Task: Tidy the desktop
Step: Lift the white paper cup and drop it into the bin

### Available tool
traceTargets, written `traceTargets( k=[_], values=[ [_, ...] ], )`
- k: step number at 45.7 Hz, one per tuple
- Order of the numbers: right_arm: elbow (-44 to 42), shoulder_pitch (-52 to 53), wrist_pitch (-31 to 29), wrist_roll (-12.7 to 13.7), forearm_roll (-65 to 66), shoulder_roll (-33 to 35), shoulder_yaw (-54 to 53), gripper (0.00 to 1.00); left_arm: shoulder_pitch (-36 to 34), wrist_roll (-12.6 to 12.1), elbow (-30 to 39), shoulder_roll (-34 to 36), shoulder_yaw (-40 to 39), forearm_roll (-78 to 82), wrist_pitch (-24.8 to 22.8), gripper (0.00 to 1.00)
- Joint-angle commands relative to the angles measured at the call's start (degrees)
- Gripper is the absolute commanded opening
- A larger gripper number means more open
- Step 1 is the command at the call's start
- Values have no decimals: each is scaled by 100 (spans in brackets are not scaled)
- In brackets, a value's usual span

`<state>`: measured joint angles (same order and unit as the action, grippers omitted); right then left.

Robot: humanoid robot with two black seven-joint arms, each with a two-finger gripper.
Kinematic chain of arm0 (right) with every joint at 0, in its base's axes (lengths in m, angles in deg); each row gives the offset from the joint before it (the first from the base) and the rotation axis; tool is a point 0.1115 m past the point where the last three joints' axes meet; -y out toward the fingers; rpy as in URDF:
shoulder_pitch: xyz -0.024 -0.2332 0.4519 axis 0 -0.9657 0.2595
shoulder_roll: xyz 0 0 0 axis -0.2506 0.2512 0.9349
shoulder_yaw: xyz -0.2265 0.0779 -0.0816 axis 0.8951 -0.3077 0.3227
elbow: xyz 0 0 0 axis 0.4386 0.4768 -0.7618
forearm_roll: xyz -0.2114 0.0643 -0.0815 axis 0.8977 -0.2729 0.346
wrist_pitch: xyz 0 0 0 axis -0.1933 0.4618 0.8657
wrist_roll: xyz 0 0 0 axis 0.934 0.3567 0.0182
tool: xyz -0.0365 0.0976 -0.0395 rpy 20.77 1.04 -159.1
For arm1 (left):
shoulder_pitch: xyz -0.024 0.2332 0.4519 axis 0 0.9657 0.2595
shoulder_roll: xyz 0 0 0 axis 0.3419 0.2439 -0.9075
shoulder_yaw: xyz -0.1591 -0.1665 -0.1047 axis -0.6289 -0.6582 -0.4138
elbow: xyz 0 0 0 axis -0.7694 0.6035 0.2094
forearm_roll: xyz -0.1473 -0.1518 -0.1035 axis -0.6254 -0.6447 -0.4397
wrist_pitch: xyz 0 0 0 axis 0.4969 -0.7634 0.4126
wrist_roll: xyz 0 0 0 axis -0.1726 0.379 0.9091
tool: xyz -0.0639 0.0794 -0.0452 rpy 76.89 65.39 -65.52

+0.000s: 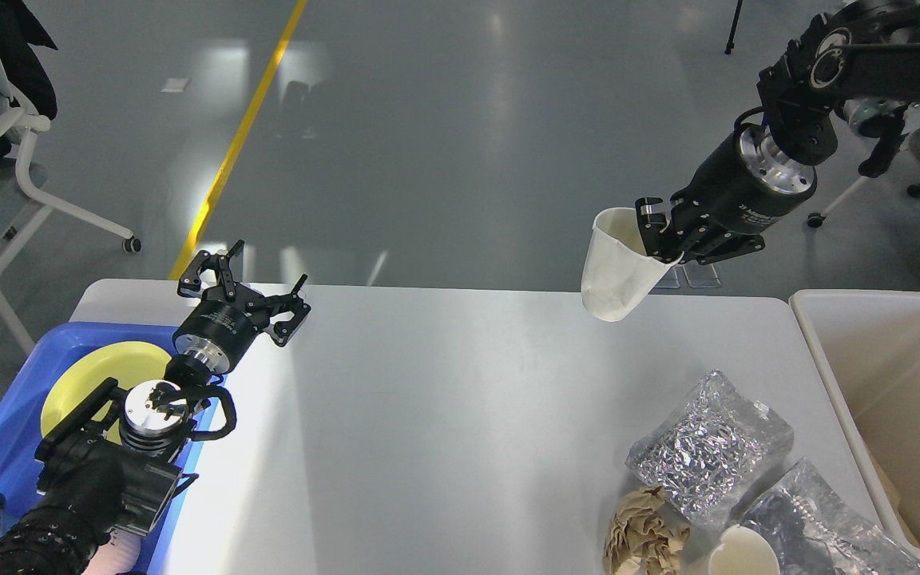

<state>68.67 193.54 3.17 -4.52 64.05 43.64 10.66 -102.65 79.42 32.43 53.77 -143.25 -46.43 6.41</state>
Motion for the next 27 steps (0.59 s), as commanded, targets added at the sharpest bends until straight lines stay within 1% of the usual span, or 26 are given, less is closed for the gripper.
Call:
traceTargets(
  k=[1,10,17,21,27],
  values=[
    [-306,-449,239,1,7,335,311,0,3,-9,1,2,-4,-2,0,97],
    [-1492,-2013,503,-8,138,1522,250,0,-5,0,-7,2,-4,6,0,97],
    [-2099,-3024,1003,-43,130,2146,-102,0,-5,-9,1,2,-4,-2,0,97],
    [-2459,-3665,1460,-43,130,2393,-409,0,3,0,1,2,-4,6,0,97],
    [-3171,-4764,2487,-43,95,2358,-884,0,3,-9,1,2,-4,-2,0,97]
  ],
)
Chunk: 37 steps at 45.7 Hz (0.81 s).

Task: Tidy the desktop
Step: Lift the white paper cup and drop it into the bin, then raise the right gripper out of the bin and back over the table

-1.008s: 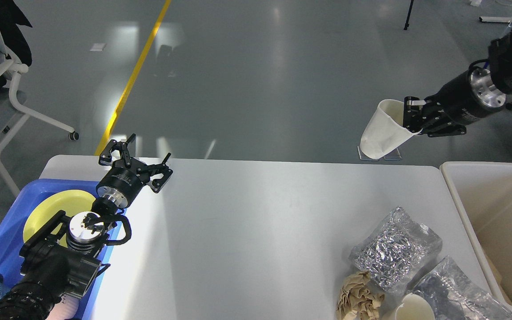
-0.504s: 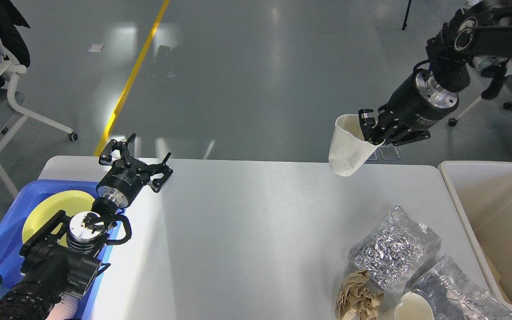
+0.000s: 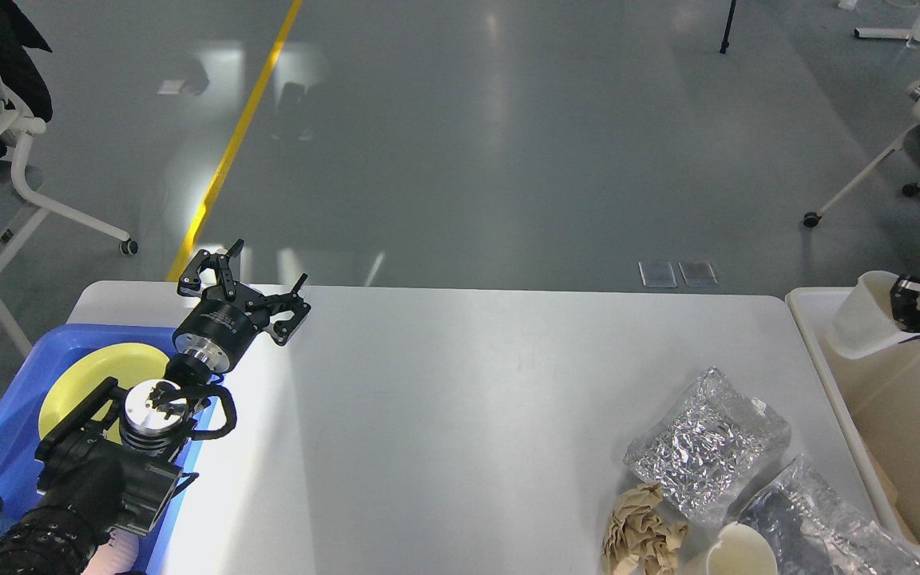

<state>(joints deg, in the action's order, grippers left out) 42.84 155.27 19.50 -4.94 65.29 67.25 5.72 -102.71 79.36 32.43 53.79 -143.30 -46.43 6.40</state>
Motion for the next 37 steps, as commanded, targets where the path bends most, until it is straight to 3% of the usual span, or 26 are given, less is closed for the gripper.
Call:
traceTargets(
  k=[1,7,15,21,30,31,32,33,34,37],
  values=[
    [-702,-1121,1048,0,-48,-21,-478,0,1,6,2,0,1,-3,0,97],
    [-1194,-2289,2173,0,-118,-319,-1066,0,1,-3,-7,0,1,6,0,97],
    [-2520,-3740,3124,0,-188,-1154,-1902,0,1,6,-7,0,1,6,0,97],
    [-3910,-4418,3318,0,-592,-2165,-2465,0,1,6,-7,0,1,-3,0,97],
    [-4122,-4489,3327,17,-821,-2403,-2412,2,1,6,-7,0,1,6,0,97],
    [-4113,-4489,3257,17,-830,-2403,-2421,28,10,6,2,0,1,-3,0,97],
    [-4113,-4498,3248,17,-830,-2403,-2421,80,1,6,2,0,1,-3,0,97],
    [-4105,-4498,3239,35,-839,-2394,-2421,100,1,6,-7,0,1,-3,0,97],
    [-4113,-4498,3239,17,-847,-2386,-2421,96,1,6,2,0,1,-3,0,97],
    [-4113,-4498,3239,17,-848,-2377,-2421,100,1,6,2,0,1,-3,0,97]
  ],
)
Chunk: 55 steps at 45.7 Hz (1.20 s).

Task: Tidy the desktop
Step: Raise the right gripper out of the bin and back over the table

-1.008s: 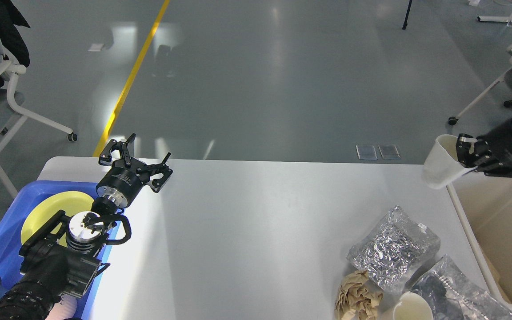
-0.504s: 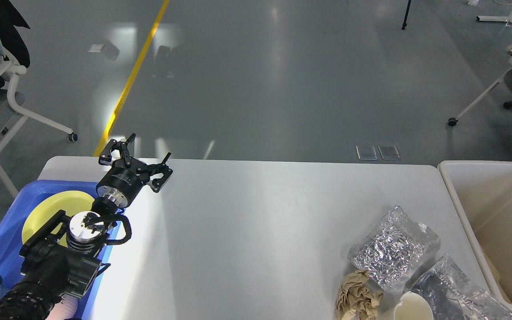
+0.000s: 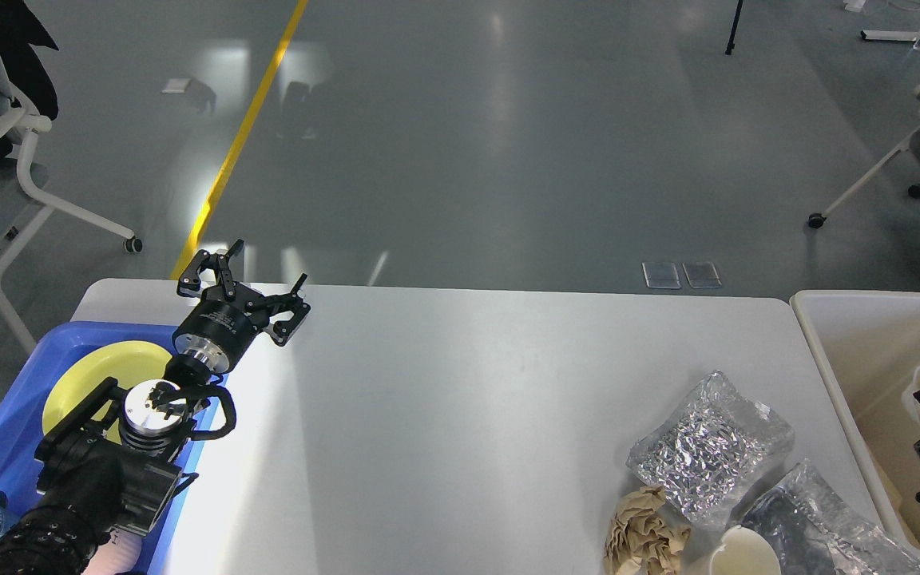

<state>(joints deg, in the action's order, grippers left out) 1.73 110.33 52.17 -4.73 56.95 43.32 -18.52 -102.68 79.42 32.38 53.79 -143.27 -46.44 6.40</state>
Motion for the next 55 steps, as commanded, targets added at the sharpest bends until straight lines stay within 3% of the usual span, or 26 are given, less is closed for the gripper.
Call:
traceTargets(
  k=[1,18,30,38,44,50,51,55],
  values=[
    [-2,-5,-28,-4,-13,17,-6,100,-2,0,7,0,7,7,0,97],
    [7,329,-361,5,-127,25,-182,100,-2,0,7,0,7,-1,0,97],
    [-2,2077,-1372,-12,-92,61,169,100,-2,0,-2,-9,7,-1,0,97],
    [357,3290,-2681,-48,-101,113,1004,100,-2,0,-2,-9,7,-1,0,97],
    [1691,4493,-3131,-39,-40,429,1426,100,-2,0,7,-9,7,-1,0,97],
    [4221,5961,-3131,-21,74,965,1997,100,-2,0,7,-9,7,-1,0,97],
    [5209,6572,-3122,-21,153,992,2250,100,-2,0,7,-9,7,-1,0,97],
    [6236,7263,-3122,-12,180,887,2481,100,-2,0,-2,-9,7,-1,0,97]
  ],
)
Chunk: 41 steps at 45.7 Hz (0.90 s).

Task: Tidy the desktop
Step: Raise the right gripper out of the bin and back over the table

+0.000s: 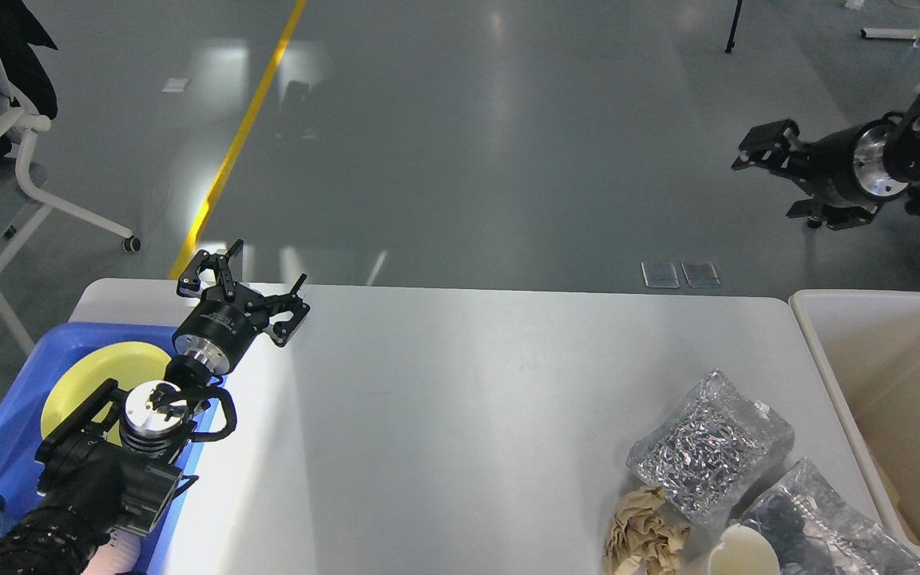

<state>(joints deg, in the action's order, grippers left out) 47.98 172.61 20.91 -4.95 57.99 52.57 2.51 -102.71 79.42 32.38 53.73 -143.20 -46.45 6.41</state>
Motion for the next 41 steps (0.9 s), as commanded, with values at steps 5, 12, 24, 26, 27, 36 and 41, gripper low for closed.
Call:
traceTargets(
  k=[5,12,24,26,27,36,41],
  values=[
    [2166,1493,-5,35,85,-205,580,100,1,0,7,-3,0,-1,0,97],
    [2825,1862,-5,35,67,-775,765,100,1,0,7,-3,-9,-1,0,97],
    [2150,1108,4,27,120,-874,1159,100,1,-9,7,-3,-9,8,0,97],
    [2009,862,4,26,190,-646,1318,100,1,-9,7,-3,-9,8,0,97],
    [1965,748,4,26,260,-488,1327,100,1,-9,7,-3,-9,-1,0,97],
    [1894,-605,4,-9,963,1138,828,100,1,-9,7,-3,-9,-1,0,97],
    [1912,-1502,13,0,1262,1780,-121,100,1,-9,7,6,0,-1,0,97]
  ],
)
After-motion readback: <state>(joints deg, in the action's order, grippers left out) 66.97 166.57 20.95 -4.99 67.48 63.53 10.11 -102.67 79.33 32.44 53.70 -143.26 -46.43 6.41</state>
